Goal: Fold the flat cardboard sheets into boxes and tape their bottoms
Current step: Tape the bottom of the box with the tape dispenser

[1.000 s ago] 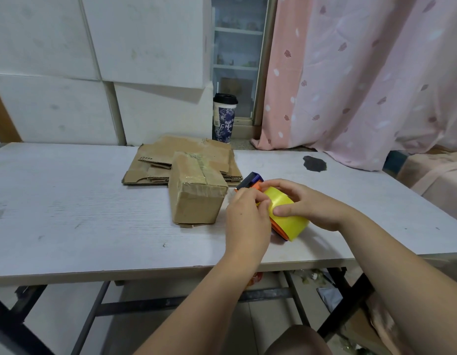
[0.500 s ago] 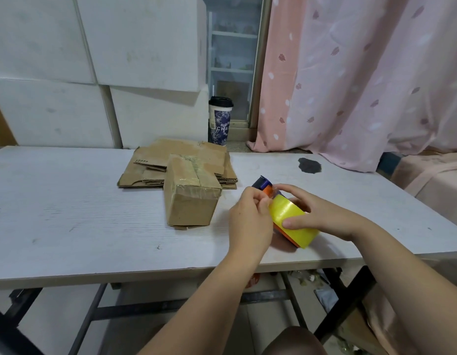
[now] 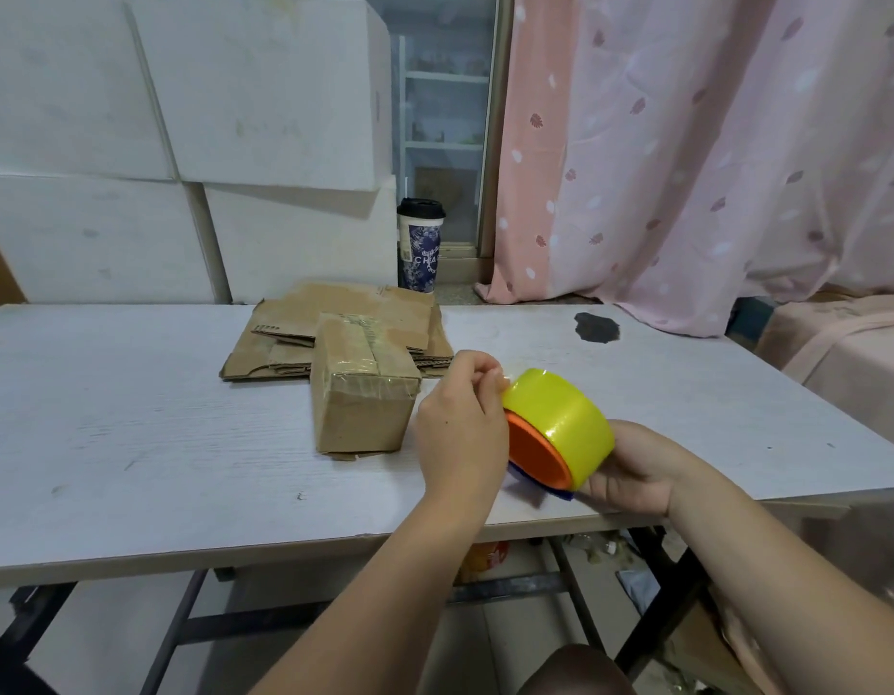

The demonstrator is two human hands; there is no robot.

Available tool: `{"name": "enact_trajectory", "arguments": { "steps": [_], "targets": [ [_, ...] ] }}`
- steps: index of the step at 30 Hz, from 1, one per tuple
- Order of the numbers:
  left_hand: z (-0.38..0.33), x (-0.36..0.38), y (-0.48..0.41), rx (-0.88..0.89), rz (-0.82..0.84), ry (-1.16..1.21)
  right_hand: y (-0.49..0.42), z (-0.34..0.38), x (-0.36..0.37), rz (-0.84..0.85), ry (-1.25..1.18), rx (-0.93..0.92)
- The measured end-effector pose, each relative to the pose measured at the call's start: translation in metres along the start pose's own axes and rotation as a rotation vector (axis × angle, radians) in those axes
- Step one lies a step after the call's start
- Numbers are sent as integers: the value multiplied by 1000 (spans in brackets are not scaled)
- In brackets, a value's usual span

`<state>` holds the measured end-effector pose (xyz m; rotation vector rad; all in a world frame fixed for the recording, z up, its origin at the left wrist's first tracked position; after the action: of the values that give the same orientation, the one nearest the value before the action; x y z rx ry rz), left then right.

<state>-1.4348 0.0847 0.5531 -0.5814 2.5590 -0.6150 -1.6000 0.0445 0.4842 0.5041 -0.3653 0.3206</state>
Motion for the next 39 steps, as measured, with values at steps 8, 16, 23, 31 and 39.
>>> {"name": "enact_trajectory", "arguments": {
  "steps": [8,16,23,31,39],
  "targets": [
    [-18,-3,-5,110,43,155,3,-3,12,144,-121,93],
    [-20,-7,-9,80,143,302,7,11,13,146,-131,-188],
    [-40,-20,-27,166,93,255,11,13,25,200,-170,-300],
    [-35,-36,-62,44,94,512,11,15,25,146,-169,-301],
    [-19,-33,-85,-110,192,556,16,26,29,104,-148,-167]
  ]
}}
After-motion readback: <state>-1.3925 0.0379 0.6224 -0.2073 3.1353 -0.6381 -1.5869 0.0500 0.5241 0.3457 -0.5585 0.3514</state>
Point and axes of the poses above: each hand's wrist, its own y-axis away from the middle knuckle, its own x-axis out of the palm, z = x × y, the point moved 5 cm from there along -y, towards the middle knuckle, and after that the axes turned 2 degrees about z, right-handed, at the moved point
